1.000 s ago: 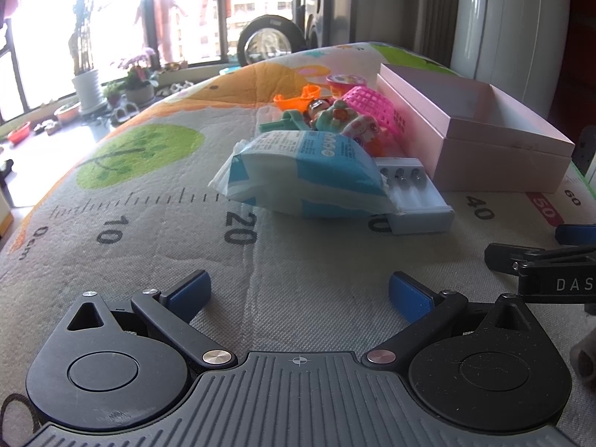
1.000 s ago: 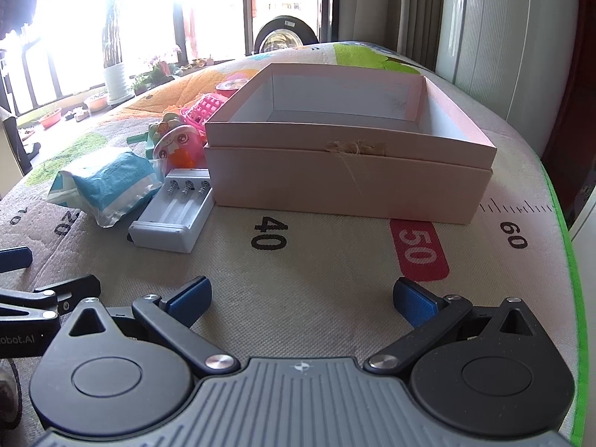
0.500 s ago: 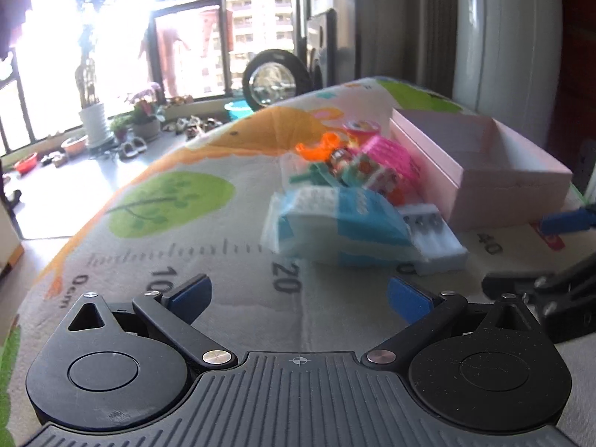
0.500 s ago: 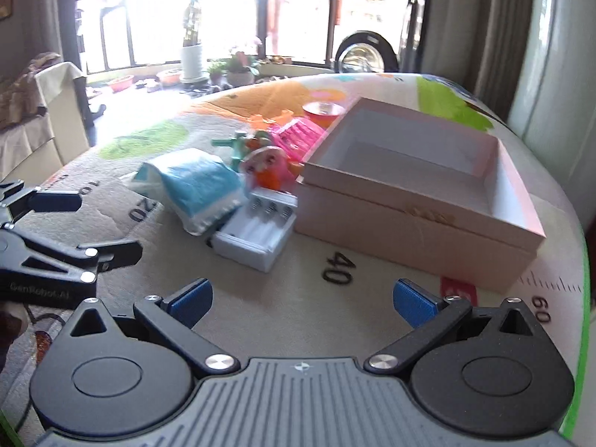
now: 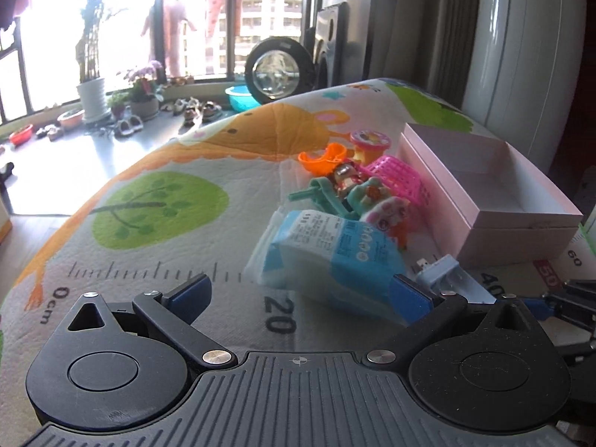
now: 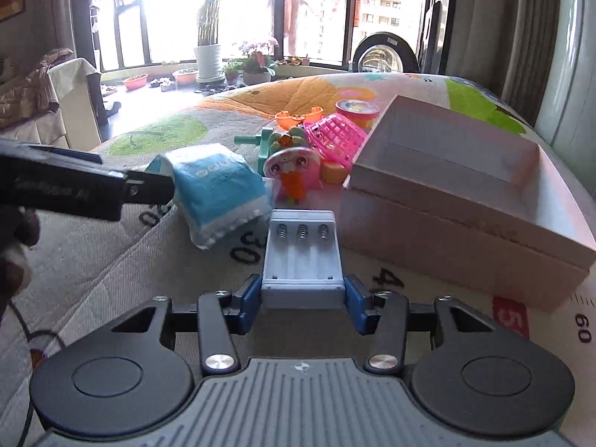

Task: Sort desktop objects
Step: 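Grasp the blue tissue pack with the left tool while the right tool grasps the white charger, then drop the tissue pack into the pink box with the left tool while the right tool drops the charger in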

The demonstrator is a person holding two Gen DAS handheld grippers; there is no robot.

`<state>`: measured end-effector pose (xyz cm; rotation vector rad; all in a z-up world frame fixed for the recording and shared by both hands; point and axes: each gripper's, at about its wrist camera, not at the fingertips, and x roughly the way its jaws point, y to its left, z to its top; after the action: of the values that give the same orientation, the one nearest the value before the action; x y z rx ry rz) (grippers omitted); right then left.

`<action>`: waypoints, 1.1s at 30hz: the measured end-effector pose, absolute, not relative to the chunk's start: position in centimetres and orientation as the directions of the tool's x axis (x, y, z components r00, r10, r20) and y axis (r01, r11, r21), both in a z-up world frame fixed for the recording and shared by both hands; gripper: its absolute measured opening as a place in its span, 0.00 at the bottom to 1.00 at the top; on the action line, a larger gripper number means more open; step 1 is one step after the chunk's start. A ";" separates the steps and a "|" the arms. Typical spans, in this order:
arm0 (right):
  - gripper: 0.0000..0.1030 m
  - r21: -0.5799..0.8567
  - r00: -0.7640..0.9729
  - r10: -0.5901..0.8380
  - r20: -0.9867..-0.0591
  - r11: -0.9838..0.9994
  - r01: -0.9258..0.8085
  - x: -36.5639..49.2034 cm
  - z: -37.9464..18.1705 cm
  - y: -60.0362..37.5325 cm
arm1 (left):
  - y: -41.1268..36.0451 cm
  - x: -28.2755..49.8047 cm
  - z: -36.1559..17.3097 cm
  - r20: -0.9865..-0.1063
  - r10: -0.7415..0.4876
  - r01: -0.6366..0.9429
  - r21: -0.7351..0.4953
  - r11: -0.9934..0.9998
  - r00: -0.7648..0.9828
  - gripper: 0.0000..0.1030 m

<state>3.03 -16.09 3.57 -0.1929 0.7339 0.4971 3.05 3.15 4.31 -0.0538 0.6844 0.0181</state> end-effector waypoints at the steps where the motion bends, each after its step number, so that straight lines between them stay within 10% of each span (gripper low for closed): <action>1: 0.46 -0.002 0.635 0.358 -0.685 0.870 -0.493 2.4 3.5 -16.9 | 2.8 3.2 4.3 -0.633 -0.012 -0.021 -0.045 0.999 0.774 1.00; 14: 0.79 -0.137 0.764 0.245 -0.597 0.907 -0.398 0.8 5.7 -21.8 | 3.8 4.9 2.8 -0.613 0.176 -0.021 0.251 0.968 0.771 1.00; 23: 0.83 -0.173 0.649 0.375 -0.662 0.765 -0.620 5.1 4.9 -17.3 | 4.8 7.8 4.0 -0.654 0.101 -0.061 0.084 0.995 0.749 1.00; 27: 0.83 -0.095 0.580 0.392 -0.714 0.766 -0.635 6.9 3.6 -17.4 | 4.7 11.1 2.1 -0.722 0.089 -0.078 0.049 0.996 0.686 1.00; 29: 0.63 -0.047 0.559 0.408 -0.722 0.777 -0.628 6.8 3.8 -17.9 | 5.1 11.2 1.6 -0.728 0.077 -0.079 0.031 0.996 0.681 0.98; 30: 0.49 -0.040 0.554 0.410 -0.725 0.777 -0.628 6.4 4.0 -18.0 | 5.2 10.9 1.5 -0.723 0.071 -0.073 0.029 0.997 0.687 0.94; 33: 0.46 -0.045 0.545 0.418 -0.727 0.763 -0.645 4.5 4.4 -17.9 | 5.4 9.6 1.5 -0.717 0.067 -0.059 0.036 0.998 0.693 0.65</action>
<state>4.51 -17.92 4.37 -0.3254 0.7648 0.6433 9.64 5.36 1.51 0.0105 0.8015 0.0704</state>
